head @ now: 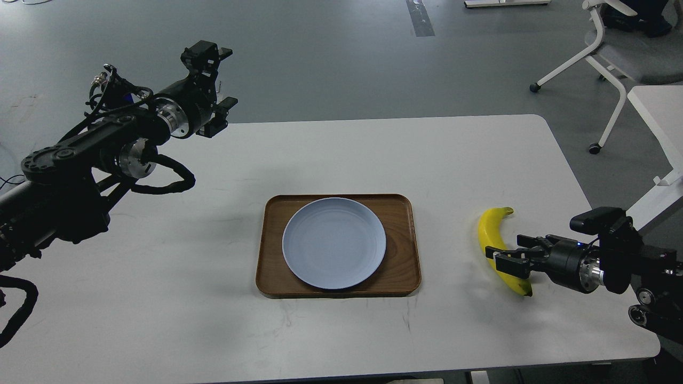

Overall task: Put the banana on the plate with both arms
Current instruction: 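Lower the right gripper to the yellow banana and grasp it, then lift the banana with the right gripper and carry it over the plate, then lower the banana onto the plate and open the right gripper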

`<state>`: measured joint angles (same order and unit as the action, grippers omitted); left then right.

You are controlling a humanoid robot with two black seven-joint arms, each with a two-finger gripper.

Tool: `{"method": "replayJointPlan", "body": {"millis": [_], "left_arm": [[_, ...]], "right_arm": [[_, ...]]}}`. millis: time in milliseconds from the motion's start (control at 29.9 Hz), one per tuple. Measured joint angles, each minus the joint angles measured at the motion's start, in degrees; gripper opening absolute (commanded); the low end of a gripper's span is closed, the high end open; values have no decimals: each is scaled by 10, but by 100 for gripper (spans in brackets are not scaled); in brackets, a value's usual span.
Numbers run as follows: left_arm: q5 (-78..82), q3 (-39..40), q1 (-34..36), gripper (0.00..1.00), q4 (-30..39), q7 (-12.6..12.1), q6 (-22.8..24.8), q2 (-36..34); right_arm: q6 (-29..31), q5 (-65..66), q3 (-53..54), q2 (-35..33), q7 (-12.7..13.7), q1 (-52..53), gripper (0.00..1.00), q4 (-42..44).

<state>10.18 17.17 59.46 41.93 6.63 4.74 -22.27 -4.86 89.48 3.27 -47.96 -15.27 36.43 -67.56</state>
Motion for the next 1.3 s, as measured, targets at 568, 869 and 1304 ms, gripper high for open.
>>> {"method": "replayJointPlan", "body": {"millis": [568,869,1304], "left_arm": [[6,-7,-17,98,-1,2,-3,10],[7,-8,-17,98,-1,2,-4,8],[6,-8,-34,98,-2,2,-2,-6]], "right_arm": [[-92,0,-9,70,-42,68,0,24],[-104,30,-114,159,-126,191,0,29],[-109,32,-226,346,-127,277,0,150]]}}
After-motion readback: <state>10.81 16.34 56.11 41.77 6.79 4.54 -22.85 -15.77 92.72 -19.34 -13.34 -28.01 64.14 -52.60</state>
